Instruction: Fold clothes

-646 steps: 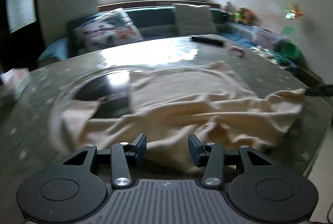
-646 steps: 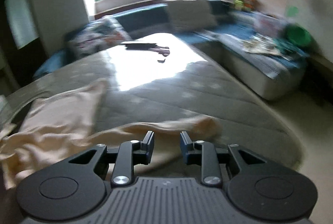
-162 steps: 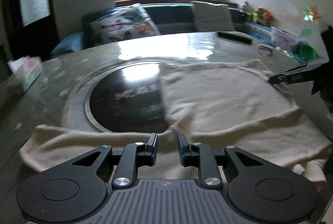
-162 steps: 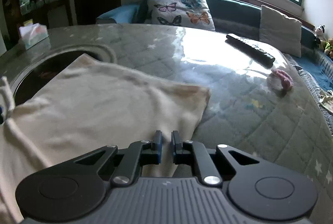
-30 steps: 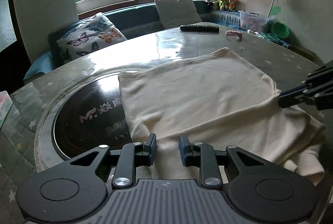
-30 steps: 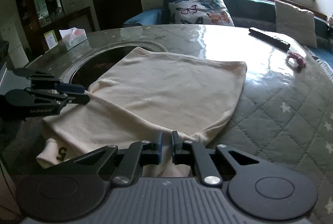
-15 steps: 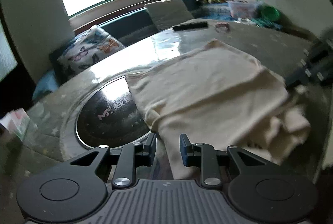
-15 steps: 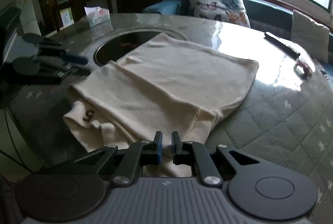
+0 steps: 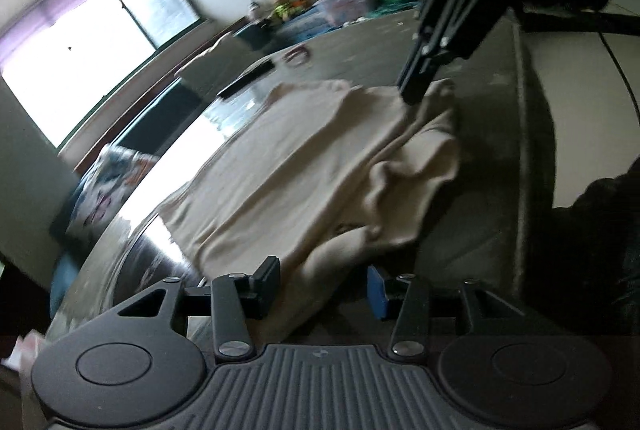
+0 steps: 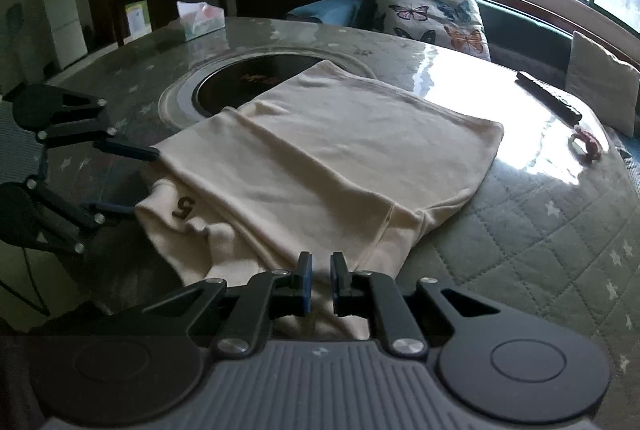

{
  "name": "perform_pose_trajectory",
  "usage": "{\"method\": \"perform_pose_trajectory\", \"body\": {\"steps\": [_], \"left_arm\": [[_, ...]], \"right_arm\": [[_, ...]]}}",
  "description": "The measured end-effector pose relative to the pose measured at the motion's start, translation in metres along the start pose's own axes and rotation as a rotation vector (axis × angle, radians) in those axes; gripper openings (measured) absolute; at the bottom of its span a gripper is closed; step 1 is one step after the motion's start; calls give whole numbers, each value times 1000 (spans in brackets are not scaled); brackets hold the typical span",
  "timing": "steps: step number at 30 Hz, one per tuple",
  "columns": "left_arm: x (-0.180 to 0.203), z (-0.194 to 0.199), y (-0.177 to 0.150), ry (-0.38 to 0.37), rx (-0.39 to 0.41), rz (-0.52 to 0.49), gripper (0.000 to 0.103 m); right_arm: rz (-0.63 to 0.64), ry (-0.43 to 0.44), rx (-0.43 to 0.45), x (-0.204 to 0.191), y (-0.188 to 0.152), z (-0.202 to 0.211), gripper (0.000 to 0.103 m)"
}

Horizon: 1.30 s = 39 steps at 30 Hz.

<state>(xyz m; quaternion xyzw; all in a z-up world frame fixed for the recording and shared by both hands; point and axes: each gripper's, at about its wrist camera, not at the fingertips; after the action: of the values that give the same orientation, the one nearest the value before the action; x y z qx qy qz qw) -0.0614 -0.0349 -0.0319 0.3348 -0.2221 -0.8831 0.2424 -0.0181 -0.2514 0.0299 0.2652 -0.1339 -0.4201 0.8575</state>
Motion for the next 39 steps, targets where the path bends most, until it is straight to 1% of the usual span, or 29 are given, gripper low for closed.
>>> {"method": "perform_pose_trajectory", "body": {"steps": [3,4,5,6,7,9,10,12,14,16,19,20,22,23,24,27,28,30,33,37,39], "left_arm": [[1,-3,3,-13,27,-20,48],[0,-4,4,-20,34,-20,45],[-1,-5,5,-28,41,-15,33],[-5,-7,7,-39,45,3,23],[-11,-8,9,-52,49,30,21],[-23,-9,15,-65,58,85,15],[-29,-10,18,-70,63,112,14],[-41,-11,24,-82,72,162,13],[-52,-16,31,-96,73,197,12],[-61,-21,36,-108,71,225,12],[-70,-27,41,-119,66,246,12],[-72,-29,41,-121,63,253,13],[-73,-31,39,-125,55,265,13],[-74,-31,37,-126,50,270,13],[-74,-32,36,-128,45,275,16],[-70,-27,28,-117,43,277,16],[-68,-24,25,-112,45,276,17],[-63,-18,19,-88,46,265,29],[-55,-9,8,-49,40,245,35],[-46,-10,-5,9,12,198,35],[-43,-14,-10,25,-5,176,35]], "right_arm": [[28,-2,-7,-5,-3,5,10],[37,-2,-9,-6,-4,6,11],[47,-2,-11,-7,-5,7,17],[60,-4,-13,-9,-6,8,26],[76,-5,-14,-11,-7,10,29],[114,-3,-13,-16,-9,13,30],[133,2,-13,-18,-10,14,31],[168,7,-9,-23,-10,15,41],[203,4,3,-27,-10,14,43],[237,-12,19,-32,-9,9,47],[266,-30,46,-33,-6,-2,47],[272,-36,49,-32,-5,-7,45],[270,-38,42,-30,-2,-14,36],[263,-33,34,-28,-1,-18,26],[253,-21,27,-26,1,-20,17],[197,18,23,-17,7,-20,9],[178,26,25,-14,9,-19,9],[135,42,38,-7,15,-15,8],[89,60,58,0,22,-10,7],[66,60,83,5,31,-4,6],[57,54,90,6,36,-4,6]]}}
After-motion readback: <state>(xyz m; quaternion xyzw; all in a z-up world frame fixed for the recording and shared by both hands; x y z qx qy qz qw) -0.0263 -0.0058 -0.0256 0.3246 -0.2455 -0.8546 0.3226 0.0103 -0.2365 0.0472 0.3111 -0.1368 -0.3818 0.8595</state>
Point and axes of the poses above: each gripper's, at about its wrist camera, not at the fingertips, and z roughly against the way its jaws point, x to its right, y to its top, and after that the axes turned 8 degrees about -x, right-handed
